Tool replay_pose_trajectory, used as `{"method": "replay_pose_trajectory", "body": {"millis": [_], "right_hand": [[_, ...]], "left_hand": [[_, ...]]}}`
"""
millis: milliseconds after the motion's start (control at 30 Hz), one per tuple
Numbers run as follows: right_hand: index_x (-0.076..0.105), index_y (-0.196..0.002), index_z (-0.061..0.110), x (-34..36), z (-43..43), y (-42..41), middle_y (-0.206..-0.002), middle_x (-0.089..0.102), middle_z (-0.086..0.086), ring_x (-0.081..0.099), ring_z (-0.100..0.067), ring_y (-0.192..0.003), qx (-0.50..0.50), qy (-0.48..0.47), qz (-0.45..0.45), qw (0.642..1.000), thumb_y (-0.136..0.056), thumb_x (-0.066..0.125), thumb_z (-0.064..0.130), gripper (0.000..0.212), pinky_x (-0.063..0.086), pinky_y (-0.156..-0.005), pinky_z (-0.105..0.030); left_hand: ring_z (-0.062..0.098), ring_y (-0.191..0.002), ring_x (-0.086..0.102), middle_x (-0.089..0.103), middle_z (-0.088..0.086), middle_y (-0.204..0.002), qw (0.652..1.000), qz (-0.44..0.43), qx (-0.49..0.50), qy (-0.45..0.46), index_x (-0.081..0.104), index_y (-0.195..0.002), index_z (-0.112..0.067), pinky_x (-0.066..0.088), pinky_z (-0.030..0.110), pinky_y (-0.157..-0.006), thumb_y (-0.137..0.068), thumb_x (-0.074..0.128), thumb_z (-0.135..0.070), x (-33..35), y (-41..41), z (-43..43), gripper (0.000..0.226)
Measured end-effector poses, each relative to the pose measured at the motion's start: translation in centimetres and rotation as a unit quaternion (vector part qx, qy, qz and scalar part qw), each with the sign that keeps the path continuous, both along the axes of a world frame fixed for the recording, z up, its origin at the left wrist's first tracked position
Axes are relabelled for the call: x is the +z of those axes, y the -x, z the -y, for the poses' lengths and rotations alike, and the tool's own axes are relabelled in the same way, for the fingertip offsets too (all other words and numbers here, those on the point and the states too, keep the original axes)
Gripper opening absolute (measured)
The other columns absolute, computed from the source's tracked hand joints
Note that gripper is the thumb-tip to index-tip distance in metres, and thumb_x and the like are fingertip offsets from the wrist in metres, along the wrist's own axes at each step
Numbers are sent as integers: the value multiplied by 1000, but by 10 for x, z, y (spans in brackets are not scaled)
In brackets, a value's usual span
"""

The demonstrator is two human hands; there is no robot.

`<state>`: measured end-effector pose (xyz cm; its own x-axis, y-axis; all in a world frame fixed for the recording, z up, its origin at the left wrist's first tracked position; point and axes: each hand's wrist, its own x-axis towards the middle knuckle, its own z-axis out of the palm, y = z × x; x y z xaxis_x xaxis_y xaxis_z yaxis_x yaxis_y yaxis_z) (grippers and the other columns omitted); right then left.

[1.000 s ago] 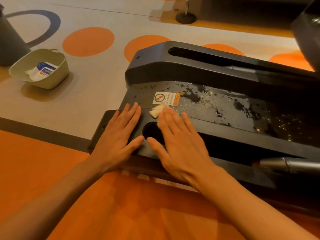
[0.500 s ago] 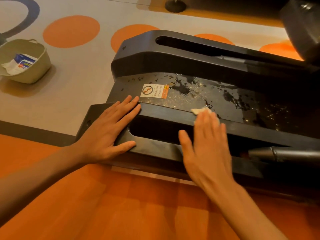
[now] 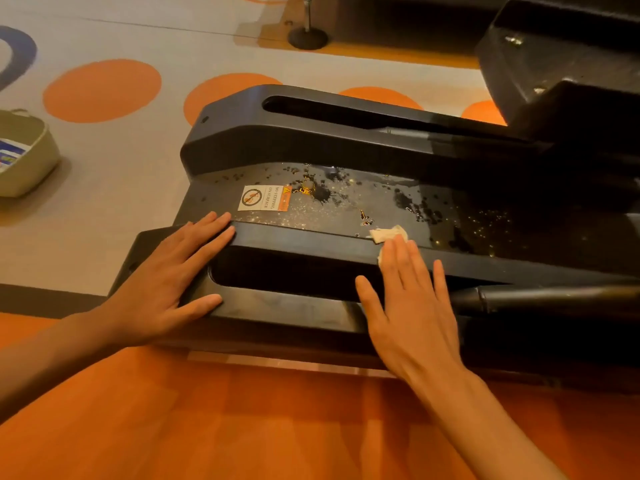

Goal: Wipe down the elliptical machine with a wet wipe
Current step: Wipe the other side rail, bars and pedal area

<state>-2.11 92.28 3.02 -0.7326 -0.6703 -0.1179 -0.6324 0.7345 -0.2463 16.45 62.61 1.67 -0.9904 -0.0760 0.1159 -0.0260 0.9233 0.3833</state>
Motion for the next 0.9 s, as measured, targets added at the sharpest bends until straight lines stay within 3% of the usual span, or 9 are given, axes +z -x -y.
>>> {"method": "replay_pose_trajectory", "body": {"millis": [100,267,333,467,600,667,800,900], "right_hand": [[-7,-163,19,-3,-32,18,-170,-16,1,-22,-11,-154,-78,-28,-6,997,-86,-18,74,96,-14,-126,-38],[-8,-162,8,-3,-18,18,-171,-12,-11,-17,-20,-157,-197,-23,-4,980,-87,-17,77,102,-8,-128,-43],[-8,-162,7,-2,3,7,-171,-12,-11,-18,-21,-157,-186,2,-3,983,-89,-14,75,100,-10,-128,-41],[-11,-162,12,-3,30,-16,-170,-20,-6,-26,-18,-154,-64,35,1,997,-90,-14,71,93,-14,-126,-39],[-12,-162,16,-2,1,0,-168,-24,-2,-29,-13,-152,-6,-28,-20,999,-90,-13,75,94,-17,-125,-39],[-9,-163,14,-1,-30,20,-170,-19,-4,-24,-15,-154,-54,-83,-27,995,-86,-16,79,101,-16,-126,-40],[10,-163,6,11,-57,49,-171,9,-12,-4,-19,-159,-163,-205,-46,964,-85,-20,76,109,-16,-125,-47],[5,-160,-6,17,-33,54,-169,7,-23,-6,-29,-159,-246,-236,-21,940,-91,-8,75,107,-15,-125,-49]], "left_hand": [[23,-161,10,11,-1,-175,1000,-1,-8,0,14,-167,-21,17,53,-126,-101,32,-71,2,1,1,85],[22,-161,8,10,-2,-175,1000,12,-13,26,13,-167,-25,21,58,-125,-99,32,-76,6,8,-4,88],[22,-161,7,9,-2,-175,998,14,-41,53,12,-167,-24,12,50,-128,-99,32,-75,10,17,-8,87],[18,-161,0,2,-5,-175,990,20,-94,106,8,-168,-25,0,35,-128,-100,33,-73,16,42,-25,87],[19,-161,0,3,0,-175,978,10,-131,162,7,-168,-21,0,37,-128,-102,30,-74,9,61,-42,87],[19,-161,2,4,2,-175,974,-1,-128,187,7,-168,-18,2,39,-128,-102,29,-74,5,63,-45,89],[19,-161,5,8,4,-175,974,-20,-116,193,12,-167,-15,7,43,-127,-102,29,-74,0,63,-45,90],[21,-161,11,14,5,-174,976,-23,-105,191,16,-167,-17,9,44,-127,-101,28,-77,-1,64,-48,90]]}}
